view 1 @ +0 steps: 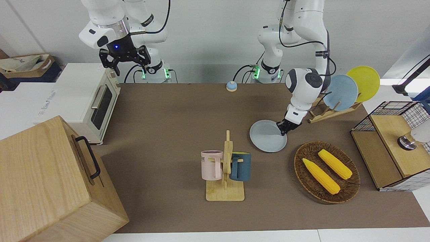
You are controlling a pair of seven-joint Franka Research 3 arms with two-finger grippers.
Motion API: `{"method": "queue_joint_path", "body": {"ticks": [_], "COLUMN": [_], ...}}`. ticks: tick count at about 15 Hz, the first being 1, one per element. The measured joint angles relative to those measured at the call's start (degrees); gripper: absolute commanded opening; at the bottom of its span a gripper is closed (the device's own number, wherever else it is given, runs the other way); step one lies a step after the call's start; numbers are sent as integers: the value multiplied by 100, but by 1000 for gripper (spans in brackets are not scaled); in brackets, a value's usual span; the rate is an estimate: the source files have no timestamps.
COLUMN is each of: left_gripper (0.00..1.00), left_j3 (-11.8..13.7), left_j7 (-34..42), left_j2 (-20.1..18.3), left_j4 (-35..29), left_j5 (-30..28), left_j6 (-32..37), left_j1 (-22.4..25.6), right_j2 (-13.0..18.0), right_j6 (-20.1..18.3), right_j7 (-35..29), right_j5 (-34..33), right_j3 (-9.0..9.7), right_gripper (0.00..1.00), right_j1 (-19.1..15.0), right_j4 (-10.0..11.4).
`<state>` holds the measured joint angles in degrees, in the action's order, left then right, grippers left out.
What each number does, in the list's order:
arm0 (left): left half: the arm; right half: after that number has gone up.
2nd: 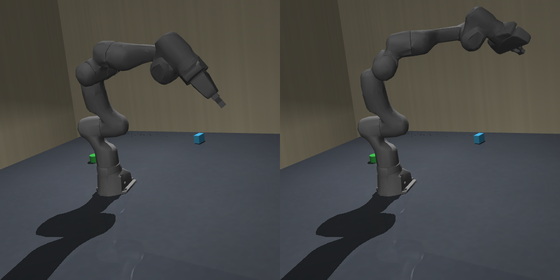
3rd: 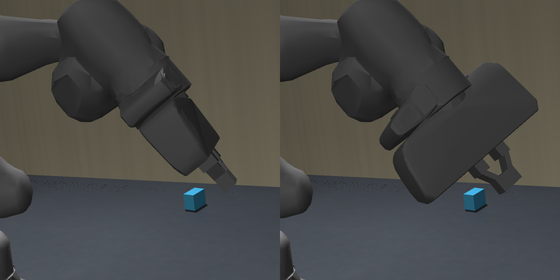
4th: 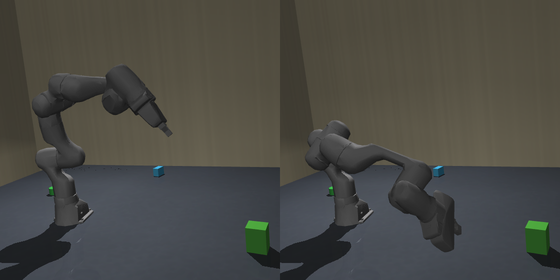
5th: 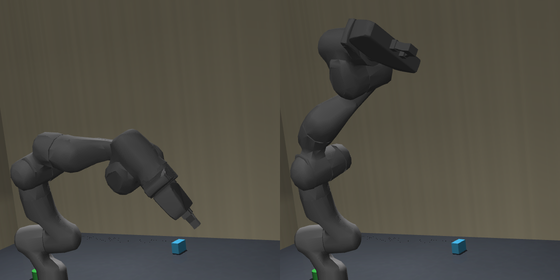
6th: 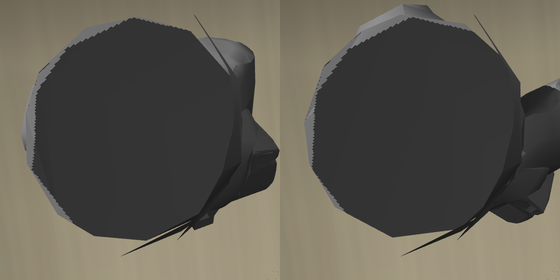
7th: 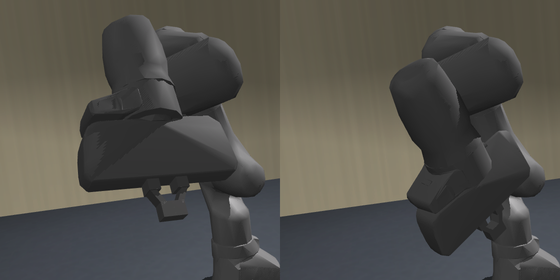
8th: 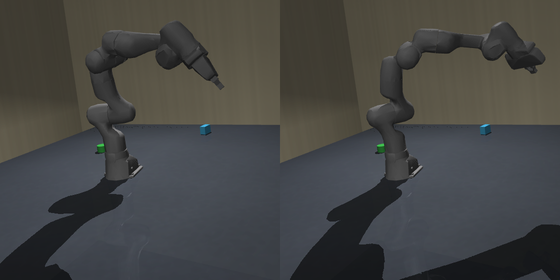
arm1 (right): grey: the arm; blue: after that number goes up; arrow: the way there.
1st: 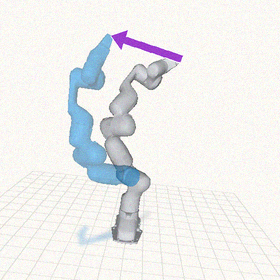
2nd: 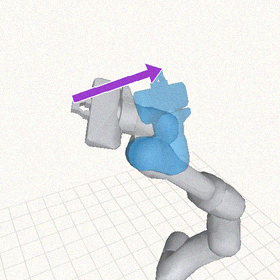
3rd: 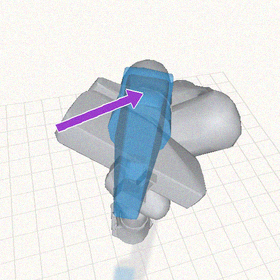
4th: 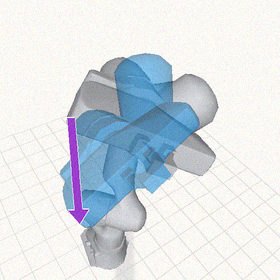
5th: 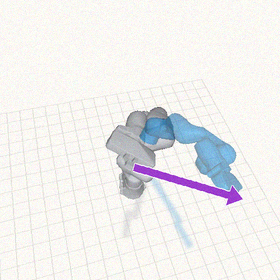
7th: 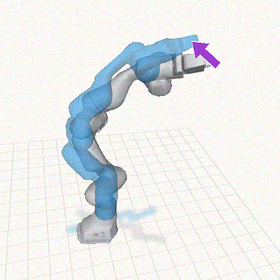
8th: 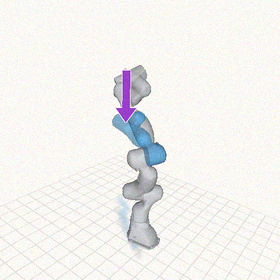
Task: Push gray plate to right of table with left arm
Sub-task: 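Push the gray plate with the left gripper toward the toaster oven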
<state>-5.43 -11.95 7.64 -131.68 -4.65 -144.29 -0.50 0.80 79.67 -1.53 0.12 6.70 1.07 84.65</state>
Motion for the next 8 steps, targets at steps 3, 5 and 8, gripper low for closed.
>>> {"method": "queue_joint_path", "body": {"ticks": [3,5,8], "left_gripper": [0,0,0], "left_j3": [-4,-7,-67], "left_j7": [-1,-1,-173], "left_j2": [-4,-20,-20], "left_j4": [2,-1,-3], "left_j5": [-8,-10,-10], "left_j6": [0,7,5], "left_j1": [-1,-2,2], "right_j2": [0,0,0], "right_j6": [0,0,0], "right_j7": [0,0,0], "right_j5": [0,0,0], "right_j3": [0,0,0], "right_gripper": [983,983,983], "right_j1": [0,0,0], "right_j4": [0,0,0]}}
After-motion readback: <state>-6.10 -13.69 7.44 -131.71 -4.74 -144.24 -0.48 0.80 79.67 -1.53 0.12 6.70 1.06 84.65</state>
